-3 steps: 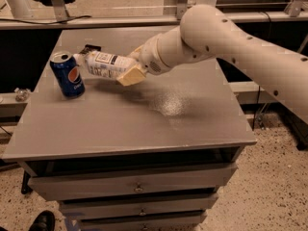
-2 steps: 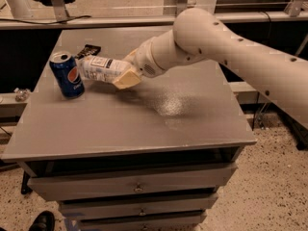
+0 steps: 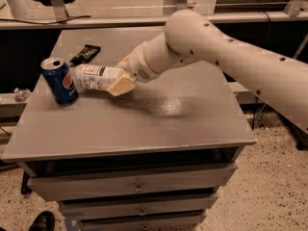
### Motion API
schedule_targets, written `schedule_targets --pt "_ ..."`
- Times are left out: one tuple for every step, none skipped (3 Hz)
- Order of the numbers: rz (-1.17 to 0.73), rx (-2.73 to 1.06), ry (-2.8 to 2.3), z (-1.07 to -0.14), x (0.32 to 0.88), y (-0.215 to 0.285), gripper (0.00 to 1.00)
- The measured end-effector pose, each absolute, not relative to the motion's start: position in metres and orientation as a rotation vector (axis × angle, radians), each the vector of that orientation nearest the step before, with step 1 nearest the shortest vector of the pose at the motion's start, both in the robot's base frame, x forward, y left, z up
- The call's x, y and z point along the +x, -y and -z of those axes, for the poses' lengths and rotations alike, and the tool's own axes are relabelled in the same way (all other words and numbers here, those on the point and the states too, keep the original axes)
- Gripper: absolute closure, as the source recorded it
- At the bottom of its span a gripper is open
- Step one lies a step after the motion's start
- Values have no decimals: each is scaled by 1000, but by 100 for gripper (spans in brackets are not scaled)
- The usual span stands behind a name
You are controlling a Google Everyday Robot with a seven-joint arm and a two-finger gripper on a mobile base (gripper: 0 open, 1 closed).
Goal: Move blue plastic bottle near pepsi can
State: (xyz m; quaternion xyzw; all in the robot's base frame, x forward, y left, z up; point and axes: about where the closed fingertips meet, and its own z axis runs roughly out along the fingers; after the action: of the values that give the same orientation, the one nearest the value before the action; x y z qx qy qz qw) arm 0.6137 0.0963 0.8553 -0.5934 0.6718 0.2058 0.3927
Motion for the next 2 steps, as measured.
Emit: schedule_targets --pt "-534 -1539 -1709 -851 609 -99 60" --pt "-542 -1561 -1710 -849 606 -101 37"
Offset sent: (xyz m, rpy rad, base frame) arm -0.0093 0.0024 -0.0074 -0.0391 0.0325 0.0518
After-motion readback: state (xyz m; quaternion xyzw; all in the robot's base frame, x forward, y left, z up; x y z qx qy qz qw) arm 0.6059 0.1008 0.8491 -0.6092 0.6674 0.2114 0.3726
